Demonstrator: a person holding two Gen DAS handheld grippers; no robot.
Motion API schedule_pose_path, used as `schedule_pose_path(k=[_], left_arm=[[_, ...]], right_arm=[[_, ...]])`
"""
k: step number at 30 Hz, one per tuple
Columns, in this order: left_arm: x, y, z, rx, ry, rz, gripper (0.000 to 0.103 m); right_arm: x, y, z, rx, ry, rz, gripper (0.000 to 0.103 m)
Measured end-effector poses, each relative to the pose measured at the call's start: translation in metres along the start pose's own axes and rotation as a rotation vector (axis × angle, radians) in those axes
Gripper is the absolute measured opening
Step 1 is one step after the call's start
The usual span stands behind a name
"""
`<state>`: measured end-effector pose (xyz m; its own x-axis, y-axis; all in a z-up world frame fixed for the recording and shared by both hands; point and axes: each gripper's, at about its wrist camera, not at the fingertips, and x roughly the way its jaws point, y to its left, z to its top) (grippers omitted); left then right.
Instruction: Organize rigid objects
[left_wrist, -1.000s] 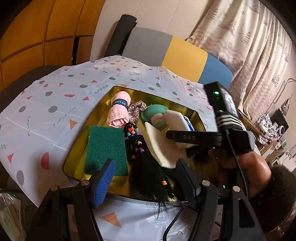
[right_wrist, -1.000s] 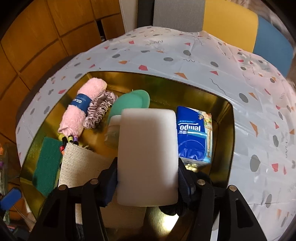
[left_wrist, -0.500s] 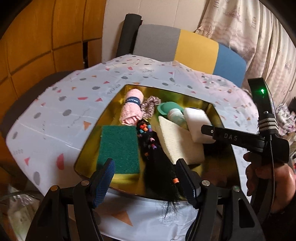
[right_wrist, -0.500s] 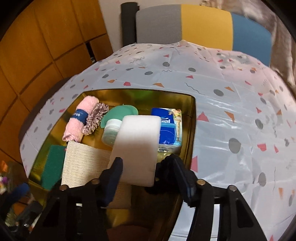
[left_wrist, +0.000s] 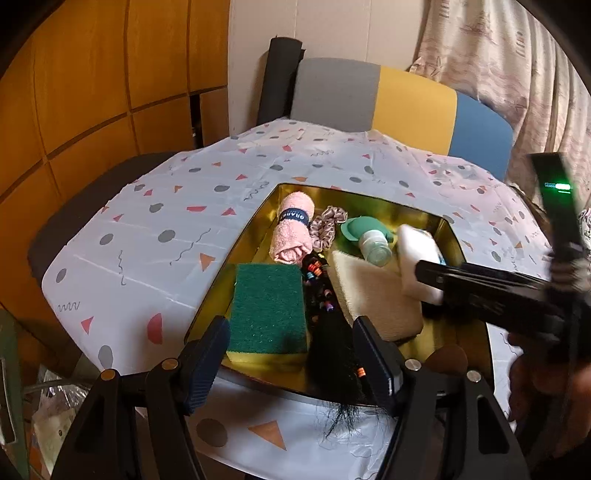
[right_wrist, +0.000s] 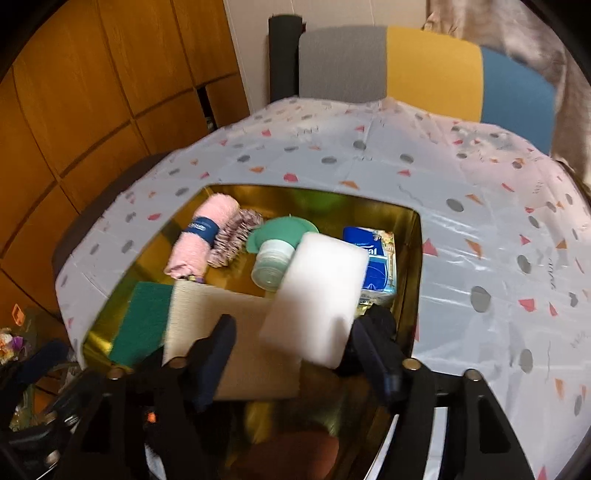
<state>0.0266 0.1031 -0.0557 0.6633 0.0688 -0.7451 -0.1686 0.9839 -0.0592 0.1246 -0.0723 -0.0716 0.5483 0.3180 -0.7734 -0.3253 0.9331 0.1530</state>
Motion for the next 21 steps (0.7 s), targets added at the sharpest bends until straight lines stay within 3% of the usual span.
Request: schedule_pose_path(k=[10,21], left_arm=[[0.003,0.004,0.002,-0.013,0.040,0.049,0.070],[-0.004,0.000,0.013,0.023,0.044,0.090,0.070]], right_arm=[[-0.033,0.017,-0.014,-0.053,-0.050,-0.061,0.078],[-0.048,0.014,-0.036,0.048,-0.061,-0.105,0.091]])
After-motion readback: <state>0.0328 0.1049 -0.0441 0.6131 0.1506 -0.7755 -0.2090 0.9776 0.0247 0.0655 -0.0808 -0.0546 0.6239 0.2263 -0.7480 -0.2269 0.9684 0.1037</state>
